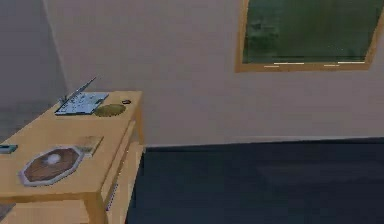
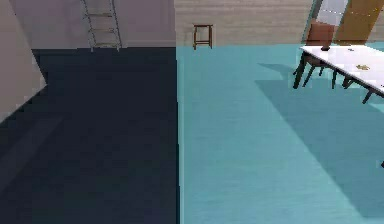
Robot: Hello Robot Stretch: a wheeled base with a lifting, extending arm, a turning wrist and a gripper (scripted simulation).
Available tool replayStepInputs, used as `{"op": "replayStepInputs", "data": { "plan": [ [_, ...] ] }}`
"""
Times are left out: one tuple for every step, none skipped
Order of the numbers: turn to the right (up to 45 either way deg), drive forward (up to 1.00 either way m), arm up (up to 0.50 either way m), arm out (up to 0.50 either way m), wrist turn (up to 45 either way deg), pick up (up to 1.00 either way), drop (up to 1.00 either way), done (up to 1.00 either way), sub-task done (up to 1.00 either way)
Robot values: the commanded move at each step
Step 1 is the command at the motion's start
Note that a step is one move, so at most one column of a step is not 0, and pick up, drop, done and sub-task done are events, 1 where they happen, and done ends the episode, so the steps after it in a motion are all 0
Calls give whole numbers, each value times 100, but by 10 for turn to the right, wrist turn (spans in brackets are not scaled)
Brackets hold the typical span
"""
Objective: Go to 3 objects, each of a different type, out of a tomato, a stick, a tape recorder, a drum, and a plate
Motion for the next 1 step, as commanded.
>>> {"op": "replayStepInputs", "data": {
  "plan": [
    [30, 0, 0, 0, 0, 0, 0, 0, 0]
  ]
}}
